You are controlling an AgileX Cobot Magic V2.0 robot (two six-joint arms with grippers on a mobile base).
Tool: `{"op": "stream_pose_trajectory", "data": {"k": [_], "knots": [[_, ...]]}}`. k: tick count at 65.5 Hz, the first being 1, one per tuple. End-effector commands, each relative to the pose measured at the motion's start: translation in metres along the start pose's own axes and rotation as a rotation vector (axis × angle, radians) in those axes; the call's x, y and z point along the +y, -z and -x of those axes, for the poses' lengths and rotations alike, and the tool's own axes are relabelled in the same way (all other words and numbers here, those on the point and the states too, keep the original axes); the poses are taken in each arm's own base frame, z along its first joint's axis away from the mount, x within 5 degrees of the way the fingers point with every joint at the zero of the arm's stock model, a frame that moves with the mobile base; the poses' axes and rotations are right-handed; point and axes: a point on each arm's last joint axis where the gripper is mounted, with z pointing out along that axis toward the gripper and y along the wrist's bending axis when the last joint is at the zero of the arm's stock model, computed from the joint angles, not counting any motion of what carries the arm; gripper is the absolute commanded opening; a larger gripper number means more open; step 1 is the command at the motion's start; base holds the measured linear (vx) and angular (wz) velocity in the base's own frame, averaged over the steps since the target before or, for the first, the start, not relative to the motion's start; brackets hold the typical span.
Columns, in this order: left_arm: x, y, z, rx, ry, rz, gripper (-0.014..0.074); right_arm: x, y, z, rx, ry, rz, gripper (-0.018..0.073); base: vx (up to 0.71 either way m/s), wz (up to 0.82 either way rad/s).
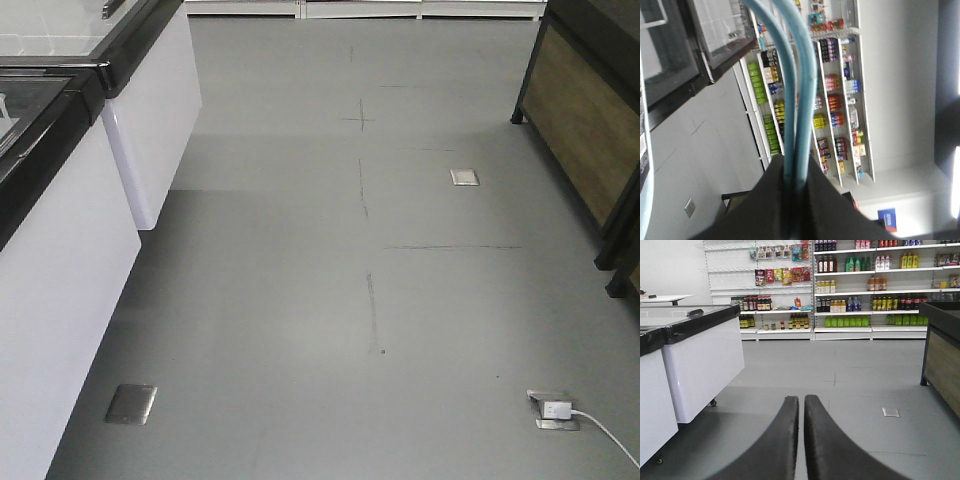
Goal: Left arm holds basket, right arm returns cookies
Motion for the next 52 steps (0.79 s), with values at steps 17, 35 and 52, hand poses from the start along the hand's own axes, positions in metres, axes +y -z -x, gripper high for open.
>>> {"op": "stream_pose_trajectory", "data": {"k": [17, 35, 52], "knots": [[-0.126, -0.012, -0.106, 0.218, -0.188, -0.348, -0.0003, 0.001, 0.001, 0.001, -0.068, 0.012, 0.010, -0.0003, 0.00, 0.00], [-0.134, -0.032, -0.192, 0.551, -0.209, -0.453, -0.0003, 0.001, 0.001, 0.001, -0.068, 0.012, 0.010, -0.0003, 0.00, 0.00], [-0.090, -0.037, -0.284, 0.742, -0.164, -0.391, -0.0003, 0.001, 0.001, 0.001, -0.068, 0.012, 0.010, -0.0003, 0.00, 0.00]]}}
